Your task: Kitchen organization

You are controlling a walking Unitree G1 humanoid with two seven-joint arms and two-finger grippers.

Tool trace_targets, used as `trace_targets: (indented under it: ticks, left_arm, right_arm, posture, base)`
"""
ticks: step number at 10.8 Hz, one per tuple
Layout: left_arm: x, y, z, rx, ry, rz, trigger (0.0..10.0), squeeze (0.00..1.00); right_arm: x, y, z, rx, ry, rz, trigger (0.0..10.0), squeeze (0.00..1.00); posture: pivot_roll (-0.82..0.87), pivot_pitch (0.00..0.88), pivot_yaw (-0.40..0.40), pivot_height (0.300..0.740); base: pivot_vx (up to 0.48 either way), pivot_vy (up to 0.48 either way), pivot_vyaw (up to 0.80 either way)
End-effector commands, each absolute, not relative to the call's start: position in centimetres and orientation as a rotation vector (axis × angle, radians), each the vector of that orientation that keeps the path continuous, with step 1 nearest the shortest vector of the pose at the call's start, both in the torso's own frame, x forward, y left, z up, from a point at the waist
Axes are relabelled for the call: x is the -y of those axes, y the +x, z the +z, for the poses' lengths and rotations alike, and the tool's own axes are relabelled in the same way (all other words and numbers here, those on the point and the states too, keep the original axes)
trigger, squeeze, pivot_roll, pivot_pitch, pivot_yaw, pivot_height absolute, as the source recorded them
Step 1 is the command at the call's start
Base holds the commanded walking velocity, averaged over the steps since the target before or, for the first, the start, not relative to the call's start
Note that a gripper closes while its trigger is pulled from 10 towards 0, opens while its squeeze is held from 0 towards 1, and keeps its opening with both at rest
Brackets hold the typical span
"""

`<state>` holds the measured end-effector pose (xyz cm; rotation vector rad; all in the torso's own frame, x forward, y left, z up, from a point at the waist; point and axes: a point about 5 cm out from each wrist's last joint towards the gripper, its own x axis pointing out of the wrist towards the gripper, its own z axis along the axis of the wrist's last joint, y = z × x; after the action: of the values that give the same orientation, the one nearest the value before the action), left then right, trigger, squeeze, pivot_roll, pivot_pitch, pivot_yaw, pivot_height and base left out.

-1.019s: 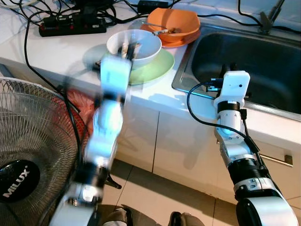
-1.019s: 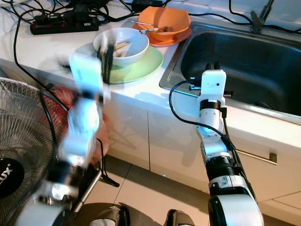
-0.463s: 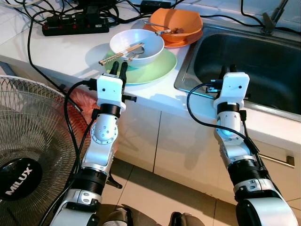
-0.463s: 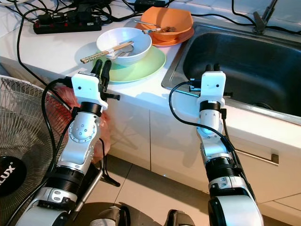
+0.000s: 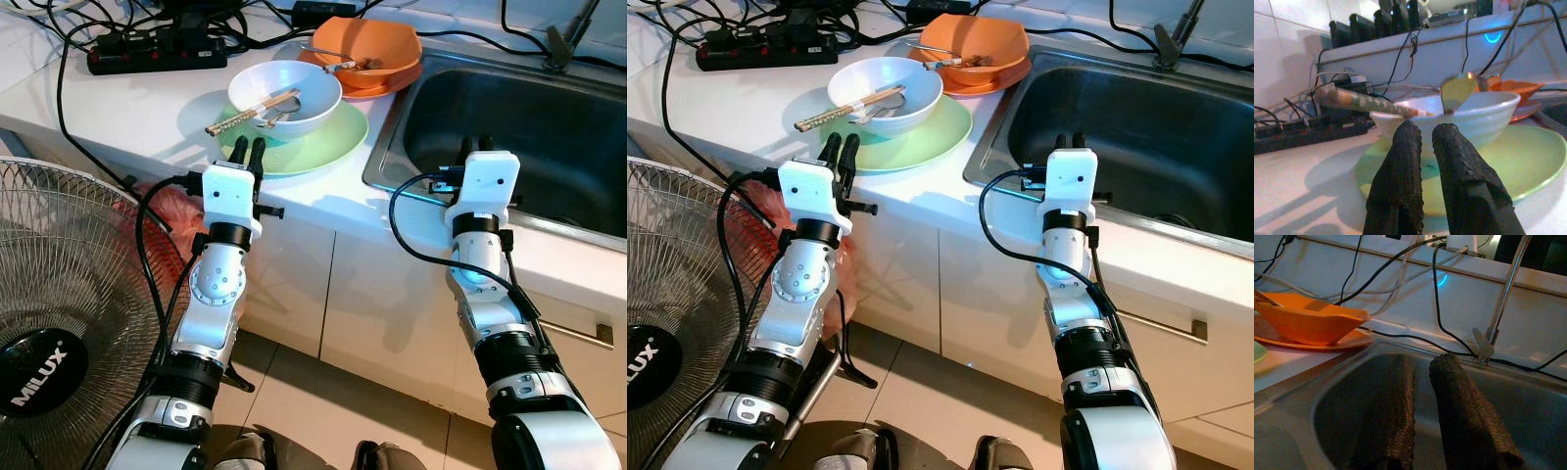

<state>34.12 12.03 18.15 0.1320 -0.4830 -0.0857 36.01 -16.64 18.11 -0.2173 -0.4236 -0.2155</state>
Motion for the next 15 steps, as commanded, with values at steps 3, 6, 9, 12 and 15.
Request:
trace_targets:
  ticks: [3, 6, 9, 12, 15]
  left_arm:
    - [-12.2, 34.0, 17.0, 0.444, 0.106, -0.098, 10.0, 0.00]
    - [-12.0, 34.0, 16.6, 0.432, 0.094, -0.118, 10.0, 0.00]
    - [-11.9, 34.0, 15.7, 0.403, 0.094, -0.125, 10.0, 0.00]
    - [-11.7, 32.5, 13.8, 0.378, 0.106, -0.158, 10.0, 0.00]
    - [-12.1, 30.3, 13.3, 0.400, 0.146, -0.165, 10.0, 0.00]
  right_arm:
    - [16.9, 35.7, 17.6, 0.418, -0.205, -0.220, 10.0, 0.00]
    - [16.9, 35.7, 17.6, 0.419, -0.206, -0.221, 10.0, 0.00]
    - [17.0, 35.6, 17.5, 0.420, -0.204, -0.218, 10.0, 0.00]
    - [17.1, 35.5, 17.4, 0.425, -0.202, -0.219, 10.0, 0.00]
    - [17.1, 35.4, 17.4, 0.428, -0.201, -0.223, 10.0, 0.00]
  posture:
    - [0.02, 0.148, 0.002, 0.740]
    - [0.03, 0.147, 0.002, 0.740]
    - [0.02, 0.145, 0.002, 0.740]
    - [0.02, 0.142, 0.007, 0.740]
    - [0.02, 0.141, 0.009, 0.740]
  base:
    - [0.000, 0.000, 0.00]
    - [0.000, 0.000, 0.00]
    - [0.000, 0.000, 0.00]
    - [0.000, 0.000, 0.00]
    - [0.000, 0.000, 0.00]
